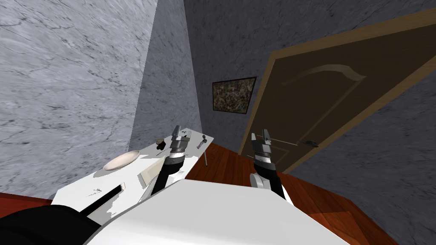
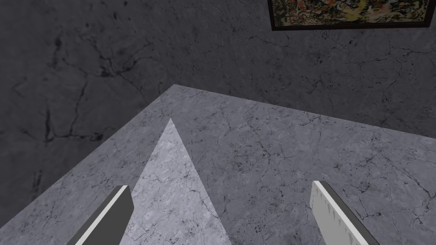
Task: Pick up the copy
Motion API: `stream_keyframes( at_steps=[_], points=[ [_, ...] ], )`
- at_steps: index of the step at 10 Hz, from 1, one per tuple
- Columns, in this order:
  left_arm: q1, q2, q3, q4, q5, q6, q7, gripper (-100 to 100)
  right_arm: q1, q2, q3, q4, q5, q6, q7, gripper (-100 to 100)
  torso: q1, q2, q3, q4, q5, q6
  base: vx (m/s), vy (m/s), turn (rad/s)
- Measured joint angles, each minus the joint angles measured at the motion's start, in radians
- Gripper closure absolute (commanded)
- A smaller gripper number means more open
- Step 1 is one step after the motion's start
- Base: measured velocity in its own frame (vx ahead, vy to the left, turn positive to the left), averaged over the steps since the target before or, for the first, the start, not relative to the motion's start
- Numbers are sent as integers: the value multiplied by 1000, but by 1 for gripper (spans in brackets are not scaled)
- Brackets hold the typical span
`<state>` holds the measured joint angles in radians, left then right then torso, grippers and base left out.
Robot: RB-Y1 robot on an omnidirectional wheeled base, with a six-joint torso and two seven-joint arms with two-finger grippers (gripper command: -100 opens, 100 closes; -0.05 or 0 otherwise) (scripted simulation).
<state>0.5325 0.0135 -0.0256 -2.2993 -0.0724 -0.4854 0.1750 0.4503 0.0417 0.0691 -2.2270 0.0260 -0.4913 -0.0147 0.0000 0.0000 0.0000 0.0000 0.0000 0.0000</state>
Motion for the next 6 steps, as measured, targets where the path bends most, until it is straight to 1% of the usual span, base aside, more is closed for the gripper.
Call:
stream_keyframes(
  at_steps=[1,3,4,5,6],
  points=[
    [6,16,4,-2,3,5,6,-100,0,0,0,0,0,0,0,0,0,0,0,0,0,0,31,-24,-65],
    [24,54,19,-2,13,23,30,-100,0,0,0,0,0,0,0,0,-2,-2,-1,-1,0,0,47,-42,-77],
    [34,71,28,-4,18,39,45,-100,0,0,0,0,0,0,0,0,-3,-3,-2,-1,-1,0,66,-56,-120],
    [47,90,44,-5,28,58,67,-100,0,0,0,0,0,0,0,0,-3,-4,-2,-1,-1,0,75,-60,-104],
    [69,101,55,-7,35,73,90,-100,0,0,0,0,0,0,0,0,-4,-5,-3,-1,-1,0,72,-60,-139]
  ],
)
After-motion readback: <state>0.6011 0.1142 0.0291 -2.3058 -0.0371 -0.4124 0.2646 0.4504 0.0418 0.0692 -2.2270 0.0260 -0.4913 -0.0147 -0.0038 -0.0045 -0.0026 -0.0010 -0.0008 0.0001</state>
